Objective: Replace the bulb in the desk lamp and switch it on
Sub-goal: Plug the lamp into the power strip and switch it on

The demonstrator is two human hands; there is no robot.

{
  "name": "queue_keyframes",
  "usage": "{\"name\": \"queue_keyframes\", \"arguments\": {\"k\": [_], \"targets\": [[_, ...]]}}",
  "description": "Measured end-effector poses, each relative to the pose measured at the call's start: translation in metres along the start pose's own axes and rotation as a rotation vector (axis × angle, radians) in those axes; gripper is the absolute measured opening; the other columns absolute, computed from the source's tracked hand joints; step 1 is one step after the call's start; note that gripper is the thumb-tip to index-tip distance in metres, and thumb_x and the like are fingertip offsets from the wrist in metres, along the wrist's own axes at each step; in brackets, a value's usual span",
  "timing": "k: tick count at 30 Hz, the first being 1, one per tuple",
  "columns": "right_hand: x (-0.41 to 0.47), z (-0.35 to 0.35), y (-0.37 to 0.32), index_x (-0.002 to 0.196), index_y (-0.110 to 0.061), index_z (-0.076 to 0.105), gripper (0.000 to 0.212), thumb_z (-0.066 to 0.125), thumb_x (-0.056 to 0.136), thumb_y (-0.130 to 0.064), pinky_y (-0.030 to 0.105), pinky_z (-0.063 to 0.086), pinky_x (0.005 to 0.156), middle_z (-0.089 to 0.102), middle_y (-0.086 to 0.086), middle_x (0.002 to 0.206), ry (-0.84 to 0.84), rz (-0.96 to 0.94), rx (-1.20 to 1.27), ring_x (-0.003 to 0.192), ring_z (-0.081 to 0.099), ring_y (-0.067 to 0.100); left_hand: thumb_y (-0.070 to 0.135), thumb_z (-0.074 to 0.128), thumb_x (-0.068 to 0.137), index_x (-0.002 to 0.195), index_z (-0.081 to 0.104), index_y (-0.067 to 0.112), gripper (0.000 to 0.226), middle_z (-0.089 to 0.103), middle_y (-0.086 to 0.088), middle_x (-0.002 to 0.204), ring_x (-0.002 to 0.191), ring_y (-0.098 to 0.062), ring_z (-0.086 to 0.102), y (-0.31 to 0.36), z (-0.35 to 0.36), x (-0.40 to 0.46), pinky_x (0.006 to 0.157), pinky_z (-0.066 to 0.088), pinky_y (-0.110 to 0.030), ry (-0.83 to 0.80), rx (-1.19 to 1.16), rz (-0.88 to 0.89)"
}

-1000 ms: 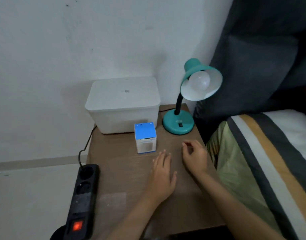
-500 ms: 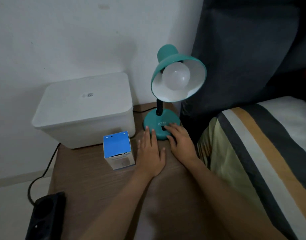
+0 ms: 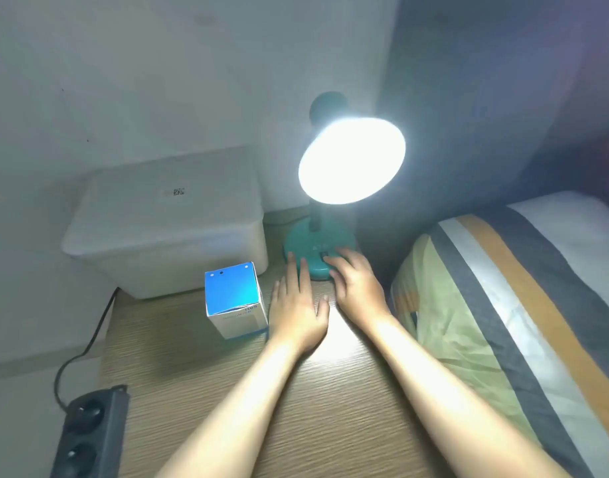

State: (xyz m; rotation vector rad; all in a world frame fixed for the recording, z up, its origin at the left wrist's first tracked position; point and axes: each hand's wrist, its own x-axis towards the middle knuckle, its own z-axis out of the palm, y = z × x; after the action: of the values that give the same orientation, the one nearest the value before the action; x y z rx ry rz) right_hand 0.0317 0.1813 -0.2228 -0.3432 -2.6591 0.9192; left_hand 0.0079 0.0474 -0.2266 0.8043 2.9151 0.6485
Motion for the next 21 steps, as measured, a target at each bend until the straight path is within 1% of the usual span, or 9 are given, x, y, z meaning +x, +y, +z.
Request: {"name": "queue_keyframes", "arguments": {"k": [3, 8, 13, 21], "targets": [[-0.003, -0.0016, -0.0005, 0.129, -0.02, 0.051, 0.037, 0.047, 0.092, -0.017, 0.041, 0.036, 0.105, 0.044, 0.008, 0.139, -0.015, -0.023, -0.02, 0.128, 0.037, 0.025, 0.038, 0.045, 0.088, 0.147, 0.008, 0.008, 0.076, -0.002, -0.014, 0.158, 0.143, -0.031, 0.018, -0.0004, -0.0003, 0.0003, 0.114, 0.018, -0.042, 0.004, 0.014, -0.005], [-0.0031, -0.0015, -0.0024, 0.13, -0.021, 0.05, 0.039, 0.046, 0.092, -0.016, 0.042, 0.037, 0.104, 0.043, 0.009, 0.139, -0.025, -0.005, -0.025, 0.127, 0.037, 0.026, 0.04, 0.045, 0.086, 0.147, 0.012, 0.008, 0.076, 0.003, -0.014, 0.158, 0.136, -0.035, 0.03, -0.0011, -0.0005, 0.0009, 0.111, 0.027, -0.044, 0.005, 0.032, -0.021], [-0.0018, -0.003, -0.0039, 0.131, -0.021, 0.049, 0.04, 0.047, 0.092, -0.014, 0.041, 0.037, 0.104, 0.045, 0.008, 0.137, -0.005, -0.009, -0.019, 0.126, 0.039, 0.024, 0.04, 0.047, 0.086, 0.146, 0.015, 0.007, 0.076, 0.006, -0.015, 0.158, 0.133, -0.037, 0.033, -0.0007, -0.0005, 0.0013, 0.109, 0.03, -0.045, 0.01, 0.028, -0.022], [-0.0039, -0.0031, -0.0076, 0.129, -0.021, 0.05, 0.04, 0.048, 0.09, -0.012, 0.043, 0.04, 0.098, 0.044, 0.009, 0.133, 0.013, 0.007, -0.032, 0.12, 0.038, 0.025, 0.04, 0.047, 0.087, 0.146, 0.015, 0.008, 0.075, 0.005, -0.014, 0.158, 0.135, -0.035, 0.031, -0.0001, -0.0009, 0.002, 0.109, 0.029, -0.043, 0.019, 0.016, -0.006]]}}
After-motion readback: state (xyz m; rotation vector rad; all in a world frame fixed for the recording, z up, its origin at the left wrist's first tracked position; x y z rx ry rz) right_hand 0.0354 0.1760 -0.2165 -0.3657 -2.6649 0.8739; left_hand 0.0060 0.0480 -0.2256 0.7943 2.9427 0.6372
